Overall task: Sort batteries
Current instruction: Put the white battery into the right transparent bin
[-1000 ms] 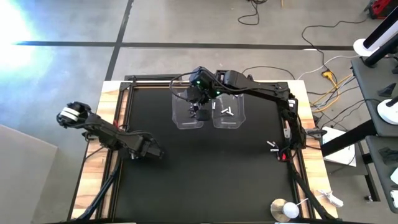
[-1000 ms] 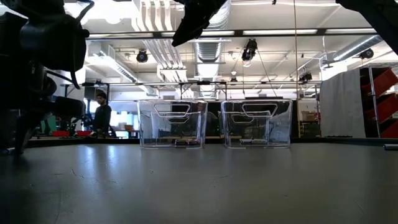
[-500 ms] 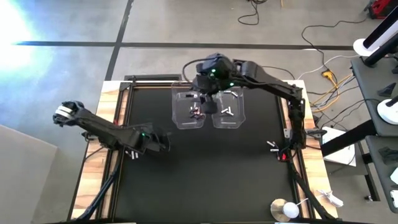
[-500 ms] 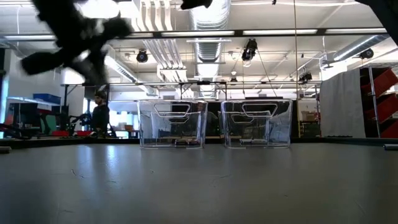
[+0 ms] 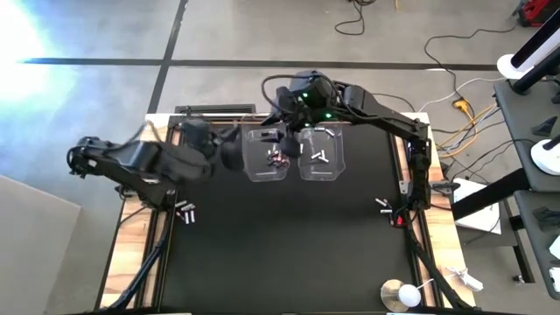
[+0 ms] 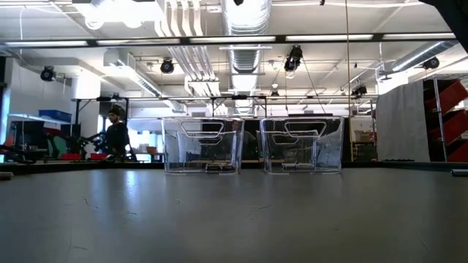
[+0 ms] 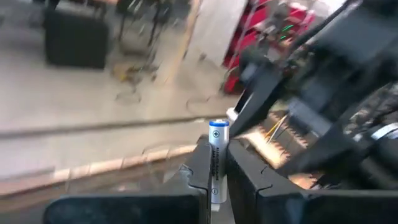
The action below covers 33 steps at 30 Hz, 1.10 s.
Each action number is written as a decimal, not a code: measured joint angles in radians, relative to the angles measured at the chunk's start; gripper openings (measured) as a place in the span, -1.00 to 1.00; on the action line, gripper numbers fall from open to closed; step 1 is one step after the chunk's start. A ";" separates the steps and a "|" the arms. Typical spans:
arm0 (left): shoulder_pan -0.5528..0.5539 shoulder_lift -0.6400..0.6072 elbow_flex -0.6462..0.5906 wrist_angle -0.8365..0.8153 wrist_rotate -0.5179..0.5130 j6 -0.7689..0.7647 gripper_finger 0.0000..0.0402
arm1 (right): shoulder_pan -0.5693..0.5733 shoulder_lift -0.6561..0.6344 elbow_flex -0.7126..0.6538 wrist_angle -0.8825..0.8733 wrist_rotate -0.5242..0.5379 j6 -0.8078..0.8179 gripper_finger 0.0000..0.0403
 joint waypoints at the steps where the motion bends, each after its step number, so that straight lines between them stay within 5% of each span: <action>1: 0.000 0.007 0.040 0.027 0.000 0.071 -0.95 | 0.000 0.000 0.000 0.032 -0.030 0.034 0.08; 10: 0.000 0.098 0.247 0.209 0.192 0.513 -0.95 | 0.014 0.000 0.000 0.327 -0.210 0.266 0.08; 18: 0.003 0.137 0.293 0.212 0.182 0.531 -0.95 | 0.013 0.000 0.002 0.400 -0.267 0.392 -0.03; 33: 0.003 0.140 0.292 0.211 0.182 0.533 -0.92 | 0.013 -0.013 0.003 0.425 -0.322 0.494 -0.58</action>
